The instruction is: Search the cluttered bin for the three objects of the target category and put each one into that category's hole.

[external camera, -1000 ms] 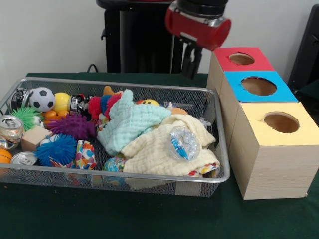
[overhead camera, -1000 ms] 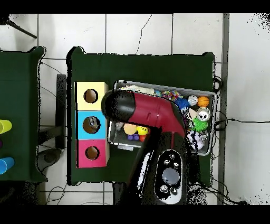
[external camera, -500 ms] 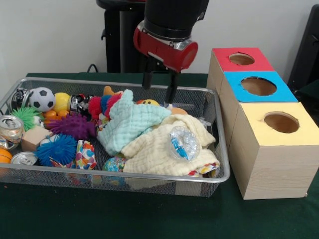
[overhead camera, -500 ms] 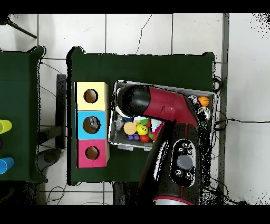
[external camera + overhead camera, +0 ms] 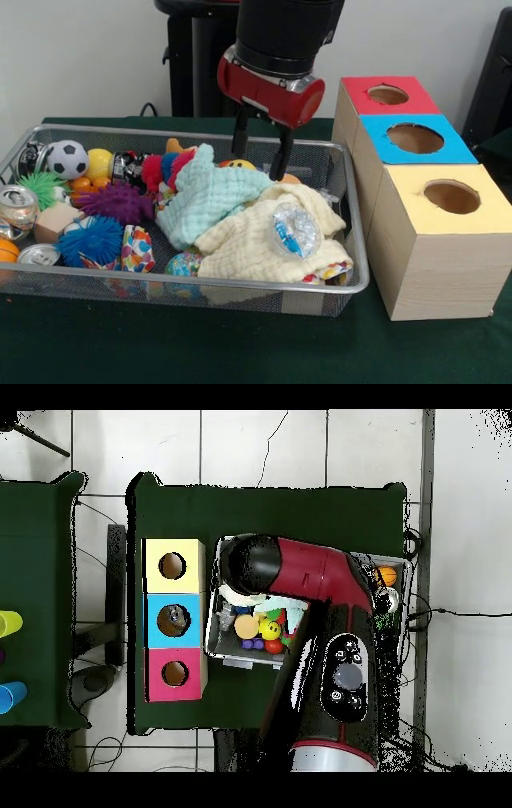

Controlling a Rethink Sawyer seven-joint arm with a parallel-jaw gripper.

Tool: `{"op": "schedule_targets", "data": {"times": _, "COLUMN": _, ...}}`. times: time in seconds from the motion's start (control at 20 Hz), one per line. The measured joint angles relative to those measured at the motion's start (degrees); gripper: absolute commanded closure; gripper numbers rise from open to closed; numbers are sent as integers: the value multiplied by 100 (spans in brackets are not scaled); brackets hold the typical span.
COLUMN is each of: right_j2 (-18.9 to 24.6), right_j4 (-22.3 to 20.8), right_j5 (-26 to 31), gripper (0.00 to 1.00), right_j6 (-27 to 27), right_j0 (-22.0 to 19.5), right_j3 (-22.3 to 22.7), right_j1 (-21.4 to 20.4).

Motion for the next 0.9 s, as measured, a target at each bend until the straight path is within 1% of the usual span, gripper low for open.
{"op": "schedule_targets", "data": {"times": 0.25, "right_j2": 228, "right_j4": -5, "right_j5": -183, "gripper": 0, "right_j6": 0, "right_j0": -125, "right_j3": -57, "right_j1": 1}}
{"op": "schedule_targets", "data": {"times": 0.4, "right_j2": 351, "right_j4": -8, "right_j5": -534, "gripper": 0, "right_j6": 0, "right_j0": -204, "right_j3": -59, "right_j1": 4}}
{"op": "schedule_targets", "data": {"times": 0.45, "right_j2": 412, "right_j4": -11, "right_j5": -825, "gripper": 0, "right_j6": 0, "right_j0": -246, "right_j3": -60, "right_j1": 8}}
{"op": "schedule_targets", "data": {"times": 0.55, "right_j2": 460, "right_j4": -12, "right_j5": -1066, "gripper": 0, "right_j6": 0, "right_j0": -277, "right_j3": -61, "right_j1": 15}}
{"op": "schedule_targets", "data": {"times": 0.65, "right_j2": 543, "right_j4": -18, "right_j5": -1457, "gripper": 0, "right_j6": 0, "right_j0": -336, "right_j3": -61, "right_j1": 38}}
{"op": "schedule_targets", "data": {"times": 0.9, "right_j2": 704, "right_j4": -27, "right_j5": -1931, "gripper": 0, "right_j6": 0, "right_j0": -445, "right_j3": -60, "right_j1": 128}}
